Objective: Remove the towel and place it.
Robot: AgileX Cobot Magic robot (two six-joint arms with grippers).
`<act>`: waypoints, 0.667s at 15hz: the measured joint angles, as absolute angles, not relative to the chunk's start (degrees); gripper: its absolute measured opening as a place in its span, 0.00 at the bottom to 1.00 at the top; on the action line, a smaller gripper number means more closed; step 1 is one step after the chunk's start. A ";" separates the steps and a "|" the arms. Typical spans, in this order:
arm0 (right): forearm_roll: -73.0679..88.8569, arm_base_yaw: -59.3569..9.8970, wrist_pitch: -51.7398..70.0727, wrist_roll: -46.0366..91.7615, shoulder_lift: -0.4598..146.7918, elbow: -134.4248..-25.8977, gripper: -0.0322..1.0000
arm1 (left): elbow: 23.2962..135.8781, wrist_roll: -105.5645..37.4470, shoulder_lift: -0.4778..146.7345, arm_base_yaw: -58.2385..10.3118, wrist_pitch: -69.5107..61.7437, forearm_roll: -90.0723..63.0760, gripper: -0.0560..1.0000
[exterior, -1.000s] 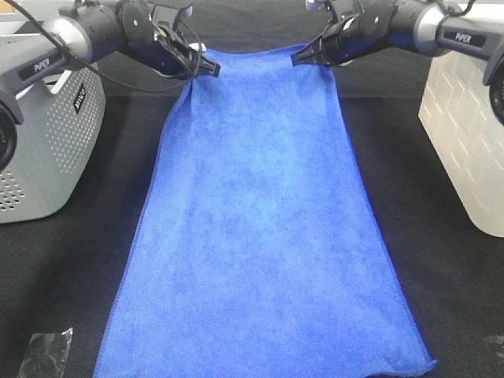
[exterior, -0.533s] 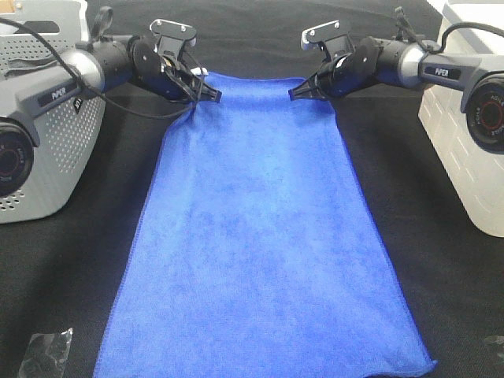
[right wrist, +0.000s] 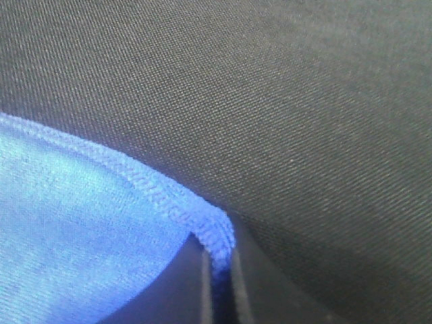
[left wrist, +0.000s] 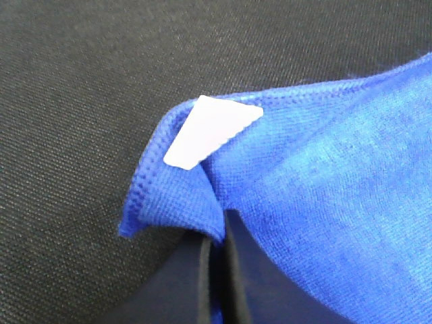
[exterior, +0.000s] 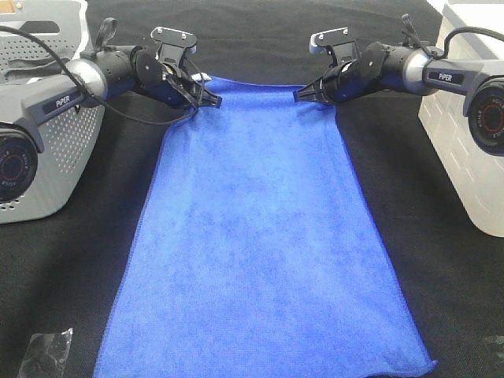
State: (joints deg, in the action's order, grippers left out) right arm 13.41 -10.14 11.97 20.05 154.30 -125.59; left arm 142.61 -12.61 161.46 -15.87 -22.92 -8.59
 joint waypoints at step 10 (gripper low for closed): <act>13.64 -8.88 20.28 18.11 151.95 -125.59 0.73 | 142.61 -10.54 161.23 -15.87 -24.92 -7.16 0.88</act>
